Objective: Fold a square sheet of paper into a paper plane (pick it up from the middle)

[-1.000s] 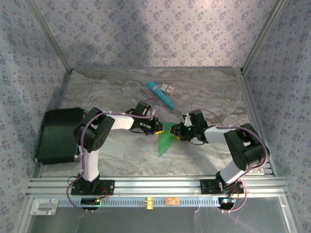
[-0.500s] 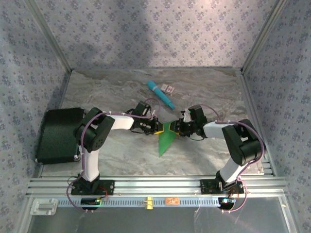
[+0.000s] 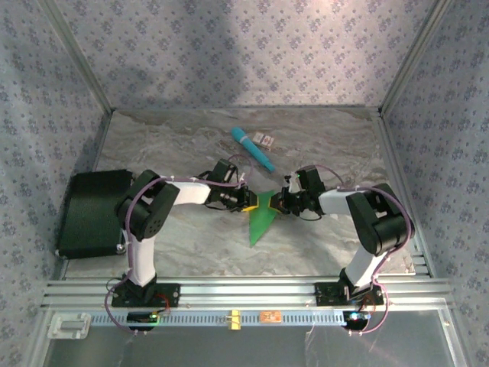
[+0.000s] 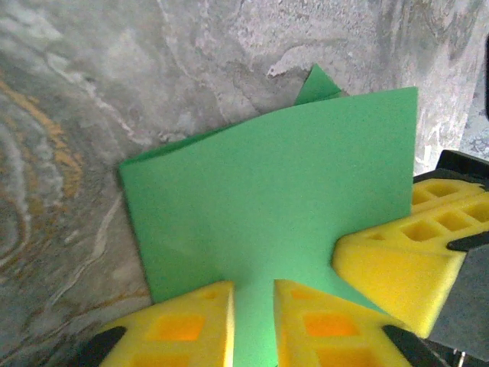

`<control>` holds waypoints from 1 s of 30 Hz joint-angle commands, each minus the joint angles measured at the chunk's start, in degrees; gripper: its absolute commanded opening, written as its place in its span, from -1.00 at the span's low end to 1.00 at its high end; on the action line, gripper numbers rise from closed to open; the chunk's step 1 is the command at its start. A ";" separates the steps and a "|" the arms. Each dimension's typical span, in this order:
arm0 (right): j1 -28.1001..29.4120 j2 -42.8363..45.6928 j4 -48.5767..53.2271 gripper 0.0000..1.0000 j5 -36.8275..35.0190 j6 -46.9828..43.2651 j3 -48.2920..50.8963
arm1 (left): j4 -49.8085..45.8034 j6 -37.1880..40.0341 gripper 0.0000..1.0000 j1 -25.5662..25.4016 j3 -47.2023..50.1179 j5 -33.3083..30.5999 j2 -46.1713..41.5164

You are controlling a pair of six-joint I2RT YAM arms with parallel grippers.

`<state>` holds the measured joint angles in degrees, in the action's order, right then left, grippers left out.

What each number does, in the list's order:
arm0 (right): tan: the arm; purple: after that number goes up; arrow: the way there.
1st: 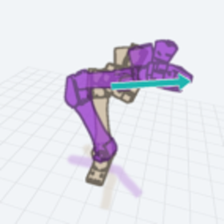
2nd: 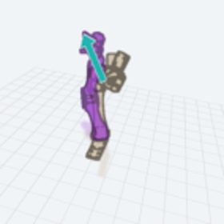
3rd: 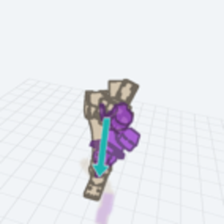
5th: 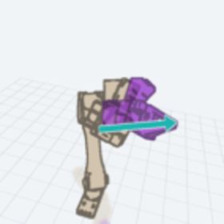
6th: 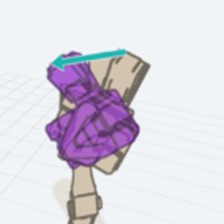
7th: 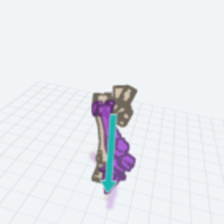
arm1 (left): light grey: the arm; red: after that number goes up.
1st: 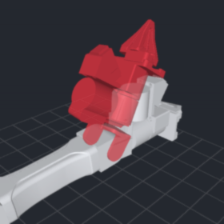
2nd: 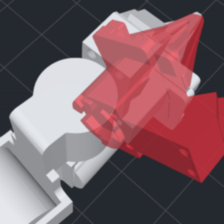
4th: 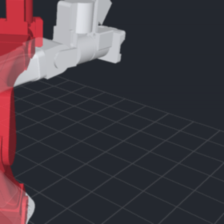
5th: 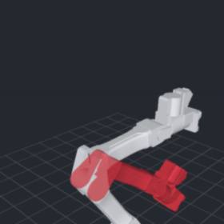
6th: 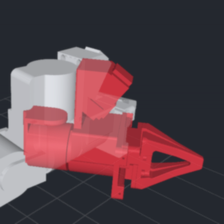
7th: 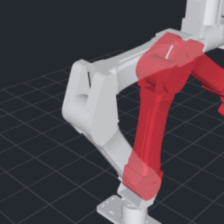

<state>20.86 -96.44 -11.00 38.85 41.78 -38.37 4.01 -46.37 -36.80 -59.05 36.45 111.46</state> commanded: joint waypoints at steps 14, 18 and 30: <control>3.08 14.88 -10.61 -0.94 -19.71 28.00 15.17 | -5.60 9.94 -0.26 -6.30 7.39 -15.11 -16.30; 5.82 17.28 -10.52 -0.92 -22.39 31.44 15.66 | -7.41 13.10 -0.21 -8.69 9.63 -20.03 -19.61; 4.51 18.92 -3.66 -0.59 -15.57 19.12 11.77 | -6.87 15.25 -0.22 -10.42 11.41 -20.88 -21.53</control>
<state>26.13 -78.26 -17.72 21.08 64.97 -24.53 -2.87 -33.12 -46.54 -48.16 15.99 91.11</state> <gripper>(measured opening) 0.214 0.388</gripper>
